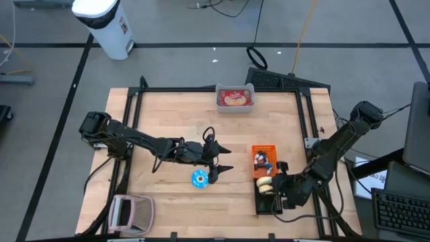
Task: Pick & Place Food Item
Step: Put the black donut into the black bin, then put the blue donut into the black bin
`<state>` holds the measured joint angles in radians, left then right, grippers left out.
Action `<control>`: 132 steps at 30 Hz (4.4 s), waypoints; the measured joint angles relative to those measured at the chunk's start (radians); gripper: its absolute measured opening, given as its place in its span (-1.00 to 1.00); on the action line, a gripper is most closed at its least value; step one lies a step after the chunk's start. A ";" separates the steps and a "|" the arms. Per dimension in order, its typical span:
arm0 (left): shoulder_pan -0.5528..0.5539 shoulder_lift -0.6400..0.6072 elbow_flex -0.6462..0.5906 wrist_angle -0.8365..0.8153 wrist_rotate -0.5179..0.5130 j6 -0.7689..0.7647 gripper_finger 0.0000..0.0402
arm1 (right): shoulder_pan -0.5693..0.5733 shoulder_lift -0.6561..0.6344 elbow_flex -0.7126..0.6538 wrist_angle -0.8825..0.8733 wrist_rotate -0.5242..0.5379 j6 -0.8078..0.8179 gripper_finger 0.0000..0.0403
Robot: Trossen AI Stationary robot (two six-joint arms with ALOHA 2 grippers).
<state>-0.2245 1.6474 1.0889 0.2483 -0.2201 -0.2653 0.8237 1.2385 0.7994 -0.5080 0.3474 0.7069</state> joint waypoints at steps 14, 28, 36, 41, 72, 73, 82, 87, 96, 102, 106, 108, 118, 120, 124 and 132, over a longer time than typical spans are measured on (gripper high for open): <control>0.000 0.000 0.000 0.000 0.000 0.001 0.55 | -0.006 0.000 -0.047 0.032 -0.032 -0.080 -0.67; 0.000 0.000 0.000 0.000 0.000 0.004 0.54 | -0.026 -0.004 -0.047 0.032 -0.006 -0.085 -0.18; 0.000 0.000 0.000 0.000 0.000 -0.003 0.55 | -0.051 -0.006 -0.039 0.033 -0.003 -0.159 -0.04; 0.000 0.000 0.000 -0.001 0.000 -0.006 0.54 | -0.067 -0.006 -0.039 0.033 -0.005 -0.181 -0.04; -0.119 0.035 -0.069 -0.744 0.028 -0.645 0.54 | -0.137 -0.201 -0.038 0.441 0.022 -0.715 -0.04; -0.125 0.035 -0.085 -0.732 0.028 -0.662 0.54 | -0.150 -0.201 -0.038 0.441 0.022 -0.730 -0.04; -0.125 0.035 -0.247 -0.448 0.034 -0.750 0.54 | -0.293 -0.201 -0.038 0.452 0.019 -0.753 -0.04; -0.111 0.030 -0.304 -0.432 -0.006 -0.809 0.54 | -0.359 -0.200 -0.038 0.461 0.019 -0.726 -0.04; -0.108 0.031 -0.336 -0.322 0.006 -0.714 0.26 | -0.455 -0.167 -0.038 0.490 0.016 -0.735 -0.04; -0.094 0.038 -0.337 -0.200 -0.067 -0.502 -0.28 | -0.535 -0.119 -0.038 0.504 0.016 -0.678 -0.04; -0.066 0.038 -0.337 -0.126 -0.133 -0.387 -0.52 | -0.574 -0.074 -0.038 0.539 0.017 -0.666 -0.04; -0.046 0.037 -0.336 -0.078 -0.150 -0.323 -0.59 | -0.588 -0.053 -0.038 0.547 0.017 -0.666 -0.04; 0.029 0.035 -0.276 0.126 -0.241 0.070 -0.70 | -0.671 0.016 -0.038 0.597 0.015 -0.570 -0.04; 0.030 0.035 -0.253 0.124 -0.297 0.185 -0.70 | -0.683 0.018 -0.043 0.600 0.014 -0.540 -0.04; 0.027 0.035 -0.218 0.122 -0.380 0.367 -0.70 | -0.703 0.018 -0.082 0.694 -0.072 -0.504 -0.04; 0.014 0.035 -0.188 0.122 -0.386 0.586 -0.70 | -0.707 0.021 -0.238 1.071 -0.167 -0.479 -0.04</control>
<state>-0.2105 1.6821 0.9010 0.3700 -0.6064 0.3210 0.1168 1.2594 0.5618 0.5625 0.1802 0.2277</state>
